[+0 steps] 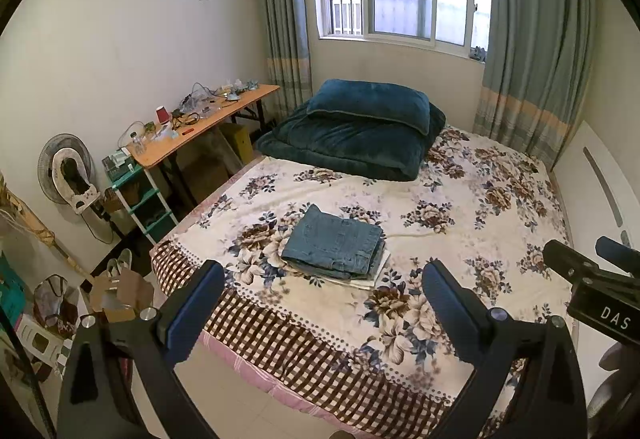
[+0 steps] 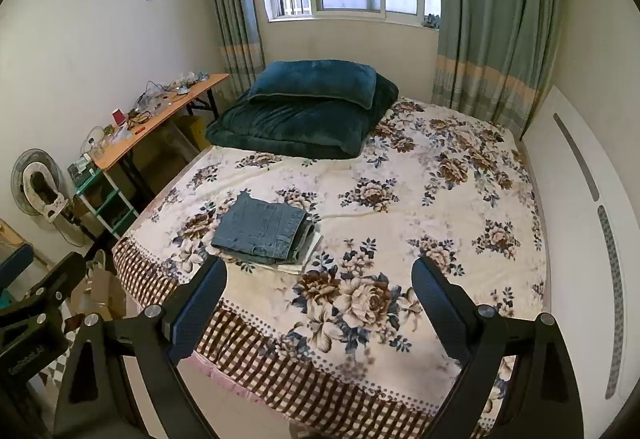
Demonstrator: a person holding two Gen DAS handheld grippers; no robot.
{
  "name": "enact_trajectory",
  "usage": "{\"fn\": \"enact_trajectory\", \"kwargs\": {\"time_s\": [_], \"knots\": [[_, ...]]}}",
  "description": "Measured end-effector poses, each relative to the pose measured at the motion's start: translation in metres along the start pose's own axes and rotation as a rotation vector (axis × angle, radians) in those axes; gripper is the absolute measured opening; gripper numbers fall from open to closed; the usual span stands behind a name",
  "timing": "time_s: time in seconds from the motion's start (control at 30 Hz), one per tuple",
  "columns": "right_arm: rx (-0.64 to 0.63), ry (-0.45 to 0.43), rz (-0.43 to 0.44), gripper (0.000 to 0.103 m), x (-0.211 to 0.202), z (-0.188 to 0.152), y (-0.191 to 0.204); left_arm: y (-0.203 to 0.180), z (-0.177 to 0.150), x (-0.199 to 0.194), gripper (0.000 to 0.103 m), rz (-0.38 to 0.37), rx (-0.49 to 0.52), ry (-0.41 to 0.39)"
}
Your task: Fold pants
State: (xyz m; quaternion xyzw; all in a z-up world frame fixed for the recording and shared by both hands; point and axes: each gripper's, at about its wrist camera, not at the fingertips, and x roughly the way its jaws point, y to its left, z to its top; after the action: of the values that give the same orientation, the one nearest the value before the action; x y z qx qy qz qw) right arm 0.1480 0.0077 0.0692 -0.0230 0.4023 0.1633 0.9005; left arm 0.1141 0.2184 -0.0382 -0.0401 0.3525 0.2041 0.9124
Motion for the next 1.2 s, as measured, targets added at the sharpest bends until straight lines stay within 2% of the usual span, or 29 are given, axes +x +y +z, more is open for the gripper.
{"fn": "enact_trajectory", "kwargs": {"time_s": [1.2], "knots": [[-0.003,0.003,0.001,0.096,-0.0004,-0.0090,0.0038,-0.0028,0.0077,0.0022,0.101,0.005,-0.003,-0.006]]}}
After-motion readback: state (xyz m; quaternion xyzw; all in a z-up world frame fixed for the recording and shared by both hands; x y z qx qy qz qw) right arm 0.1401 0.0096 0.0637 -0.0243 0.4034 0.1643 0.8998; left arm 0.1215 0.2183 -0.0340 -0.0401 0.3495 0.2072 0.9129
